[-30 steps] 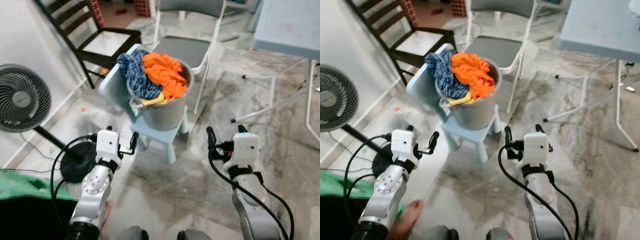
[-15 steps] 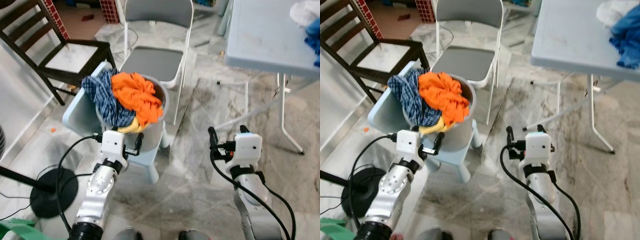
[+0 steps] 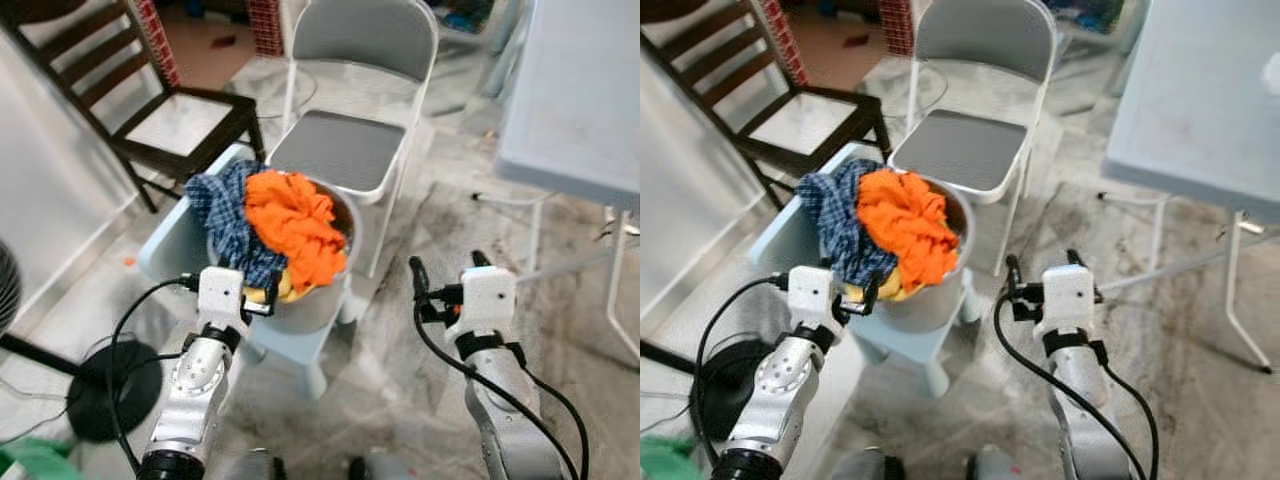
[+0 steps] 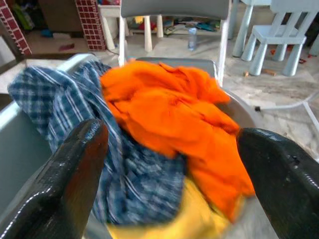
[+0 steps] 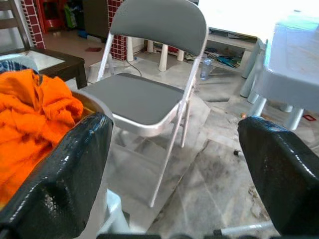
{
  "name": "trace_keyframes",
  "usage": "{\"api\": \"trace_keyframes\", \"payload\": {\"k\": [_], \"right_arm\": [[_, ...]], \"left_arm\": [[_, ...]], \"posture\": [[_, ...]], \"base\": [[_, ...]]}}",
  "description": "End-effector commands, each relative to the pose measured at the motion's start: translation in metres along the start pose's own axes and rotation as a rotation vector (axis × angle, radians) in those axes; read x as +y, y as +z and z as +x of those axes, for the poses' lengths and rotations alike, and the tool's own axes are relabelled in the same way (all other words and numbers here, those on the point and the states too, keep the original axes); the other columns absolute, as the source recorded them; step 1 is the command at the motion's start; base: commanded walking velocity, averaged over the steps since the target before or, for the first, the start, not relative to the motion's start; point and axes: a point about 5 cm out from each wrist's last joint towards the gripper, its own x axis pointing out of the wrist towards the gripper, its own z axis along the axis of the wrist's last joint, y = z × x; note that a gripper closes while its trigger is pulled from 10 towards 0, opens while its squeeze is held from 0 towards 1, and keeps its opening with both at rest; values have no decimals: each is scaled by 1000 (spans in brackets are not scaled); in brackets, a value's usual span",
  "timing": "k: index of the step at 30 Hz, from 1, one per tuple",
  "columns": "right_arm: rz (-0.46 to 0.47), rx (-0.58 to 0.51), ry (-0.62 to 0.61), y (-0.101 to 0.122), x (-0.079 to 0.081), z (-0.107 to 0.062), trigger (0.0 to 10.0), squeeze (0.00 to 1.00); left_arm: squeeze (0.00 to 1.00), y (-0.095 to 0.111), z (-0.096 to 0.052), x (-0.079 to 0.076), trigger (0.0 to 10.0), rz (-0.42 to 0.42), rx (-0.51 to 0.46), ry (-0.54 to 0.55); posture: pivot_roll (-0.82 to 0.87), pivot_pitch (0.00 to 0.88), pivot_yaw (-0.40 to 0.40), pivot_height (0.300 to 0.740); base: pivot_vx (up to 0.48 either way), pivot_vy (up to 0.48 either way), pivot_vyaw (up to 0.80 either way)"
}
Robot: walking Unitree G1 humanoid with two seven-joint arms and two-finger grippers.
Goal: Hang hanger
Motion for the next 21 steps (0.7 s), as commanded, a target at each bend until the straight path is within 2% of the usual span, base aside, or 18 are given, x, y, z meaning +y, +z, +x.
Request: {"api": "trace_keyframes", "payload": {"k": [1,13,21], "right_arm": [[18,-5,26,2,8,0,10000,0],[14,-3,38,2,10,1,10000,0],[11,18,38,-3,12,-5,10000,0]], "left_arm": [[0,-5,-5,11,10000,11,23,29],[0,-6,-6,12,10000,14,28,33],[0,-9,-3,9,10000,24,45,13]], "posture": [[42,223,13,740],[47,229,14,740],[32,246,27,740]], "base": [[0,0,0],[0,0,0],[0,0,0]]}}
